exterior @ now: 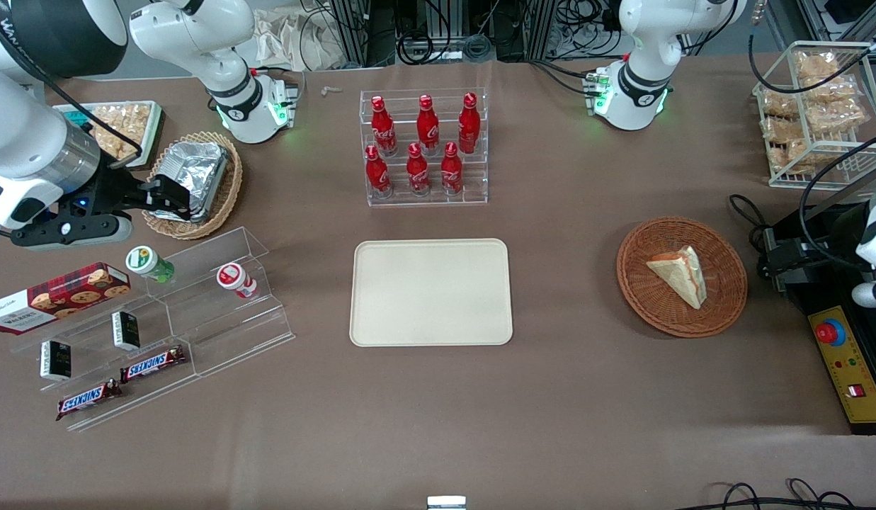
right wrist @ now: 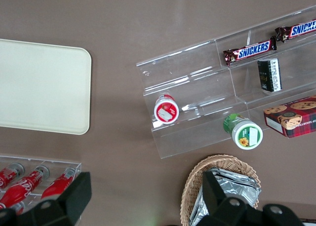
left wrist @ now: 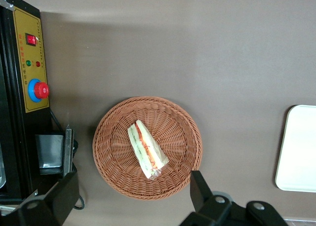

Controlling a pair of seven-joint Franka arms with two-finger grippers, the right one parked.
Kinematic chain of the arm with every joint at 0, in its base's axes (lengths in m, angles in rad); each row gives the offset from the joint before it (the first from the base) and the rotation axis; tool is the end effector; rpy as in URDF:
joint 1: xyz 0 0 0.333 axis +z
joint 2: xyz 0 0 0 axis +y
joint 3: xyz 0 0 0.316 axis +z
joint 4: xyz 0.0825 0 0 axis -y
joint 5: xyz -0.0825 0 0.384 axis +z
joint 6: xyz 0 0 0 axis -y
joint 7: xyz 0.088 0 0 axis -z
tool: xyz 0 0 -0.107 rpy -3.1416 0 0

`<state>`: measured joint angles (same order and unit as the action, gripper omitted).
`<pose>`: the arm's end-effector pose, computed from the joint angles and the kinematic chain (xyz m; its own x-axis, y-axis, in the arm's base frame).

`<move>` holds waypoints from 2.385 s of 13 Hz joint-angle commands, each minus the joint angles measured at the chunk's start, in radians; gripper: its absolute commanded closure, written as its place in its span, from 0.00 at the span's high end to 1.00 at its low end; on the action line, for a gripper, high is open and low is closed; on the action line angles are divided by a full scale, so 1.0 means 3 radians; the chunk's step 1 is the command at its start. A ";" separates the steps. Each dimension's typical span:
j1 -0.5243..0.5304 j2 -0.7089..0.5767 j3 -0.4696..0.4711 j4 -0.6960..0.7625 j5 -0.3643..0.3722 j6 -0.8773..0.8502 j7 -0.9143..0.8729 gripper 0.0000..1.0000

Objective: Place sandwich from basket to tray

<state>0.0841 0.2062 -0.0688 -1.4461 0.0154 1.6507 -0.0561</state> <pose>0.6224 0.0153 0.5695 0.9974 0.0715 -0.0010 0.0715 -0.9974 -0.0013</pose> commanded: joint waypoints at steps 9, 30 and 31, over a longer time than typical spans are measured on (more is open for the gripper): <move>-0.0112 -0.0022 -0.0011 -0.0496 0.0096 0.0371 -0.1223 1.00; -0.0060 -0.0314 0.0025 -0.2731 0.0112 0.2530 -0.2329 1.00; -0.0055 -0.0314 0.0025 -0.2783 0.0112 0.2591 -0.2329 1.00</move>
<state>0.0641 0.1564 -0.0601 -2.2134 0.0442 2.3783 -0.7315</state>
